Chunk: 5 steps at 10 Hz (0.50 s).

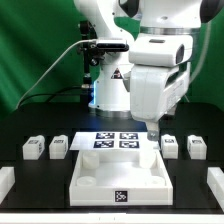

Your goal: Assemble one leg

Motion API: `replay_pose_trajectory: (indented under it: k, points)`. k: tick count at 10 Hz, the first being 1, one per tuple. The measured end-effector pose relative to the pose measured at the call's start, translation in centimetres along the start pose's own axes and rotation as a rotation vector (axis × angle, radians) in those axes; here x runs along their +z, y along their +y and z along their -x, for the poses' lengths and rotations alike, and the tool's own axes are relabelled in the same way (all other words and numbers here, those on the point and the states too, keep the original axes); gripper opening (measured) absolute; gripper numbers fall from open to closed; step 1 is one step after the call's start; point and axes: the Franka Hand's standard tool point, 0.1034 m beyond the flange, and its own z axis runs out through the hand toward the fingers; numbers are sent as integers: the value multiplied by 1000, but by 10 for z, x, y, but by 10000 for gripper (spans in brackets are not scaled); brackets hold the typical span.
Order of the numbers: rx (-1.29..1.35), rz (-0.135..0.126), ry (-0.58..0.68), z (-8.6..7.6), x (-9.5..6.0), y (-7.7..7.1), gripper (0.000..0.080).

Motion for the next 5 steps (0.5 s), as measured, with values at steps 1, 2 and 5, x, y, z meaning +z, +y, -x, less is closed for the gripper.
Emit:
replay_pose_trajectory:
  k: [1,2,5]
  points:
    - [-149,5,-1,12,2,-10,650]
    - [-275,13,3,28,4,-18,650]
    - [-406,8,-1,35,7,-18,650]
